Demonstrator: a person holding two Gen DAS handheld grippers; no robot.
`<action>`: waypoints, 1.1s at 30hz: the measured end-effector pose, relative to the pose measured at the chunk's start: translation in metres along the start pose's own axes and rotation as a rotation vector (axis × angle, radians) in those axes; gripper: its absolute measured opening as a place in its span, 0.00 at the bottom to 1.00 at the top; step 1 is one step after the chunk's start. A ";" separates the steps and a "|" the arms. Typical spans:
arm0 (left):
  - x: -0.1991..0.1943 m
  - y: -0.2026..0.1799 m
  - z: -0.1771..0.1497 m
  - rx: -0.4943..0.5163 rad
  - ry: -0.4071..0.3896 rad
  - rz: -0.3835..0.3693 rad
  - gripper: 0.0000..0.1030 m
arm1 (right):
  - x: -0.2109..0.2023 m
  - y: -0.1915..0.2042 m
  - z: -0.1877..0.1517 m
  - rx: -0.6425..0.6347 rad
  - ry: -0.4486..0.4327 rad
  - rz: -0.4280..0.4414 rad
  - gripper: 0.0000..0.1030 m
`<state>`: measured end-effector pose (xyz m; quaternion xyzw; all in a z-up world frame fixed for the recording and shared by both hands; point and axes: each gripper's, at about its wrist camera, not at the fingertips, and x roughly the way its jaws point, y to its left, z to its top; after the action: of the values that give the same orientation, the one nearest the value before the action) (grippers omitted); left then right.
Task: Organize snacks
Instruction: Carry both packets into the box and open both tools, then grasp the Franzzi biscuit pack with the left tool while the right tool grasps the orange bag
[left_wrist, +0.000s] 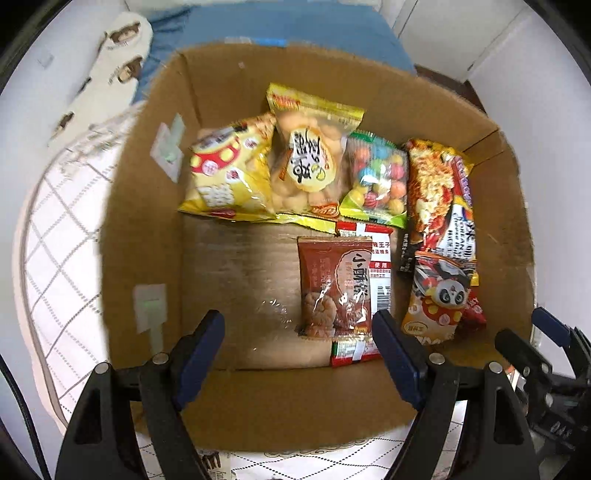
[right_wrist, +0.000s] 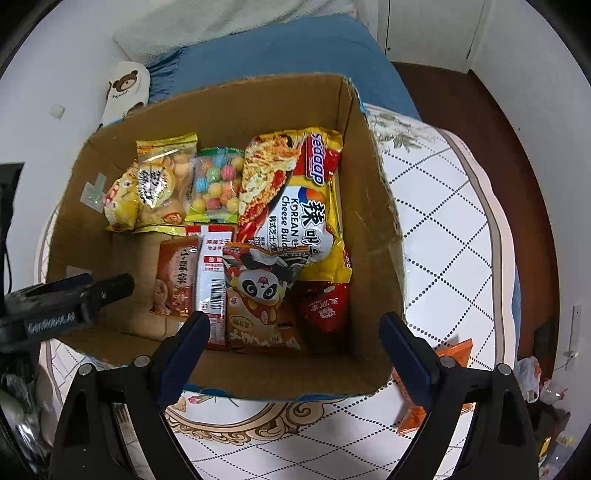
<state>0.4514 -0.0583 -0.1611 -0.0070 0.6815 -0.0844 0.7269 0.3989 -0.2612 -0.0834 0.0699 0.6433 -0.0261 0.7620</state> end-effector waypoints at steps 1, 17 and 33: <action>-0.008 0.000 -0.007 -0.003 -0.025 0.000 0.79 | -0.003 0.000 -0.001 -0.002 -0.008 0.000 0.92; -0.106 -0.007 -0.077 0.009 -0.365 0.034 0.79 | -0.089 0.011 -0.049 -0.055 -0.242 -0.030 0.92; -0.172 -0.020 -0.136 0.020 -0.558 0.047 0.79 | -0.166 0.033 -0.103 -0.124 -0.409 -0.010 0.92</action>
<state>0.3046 -0.0405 0.0017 -0.0069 0.4543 -0.0689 0.8881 0.2738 -0.2224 0.0659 0.0130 0.4759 -0.0037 0.8794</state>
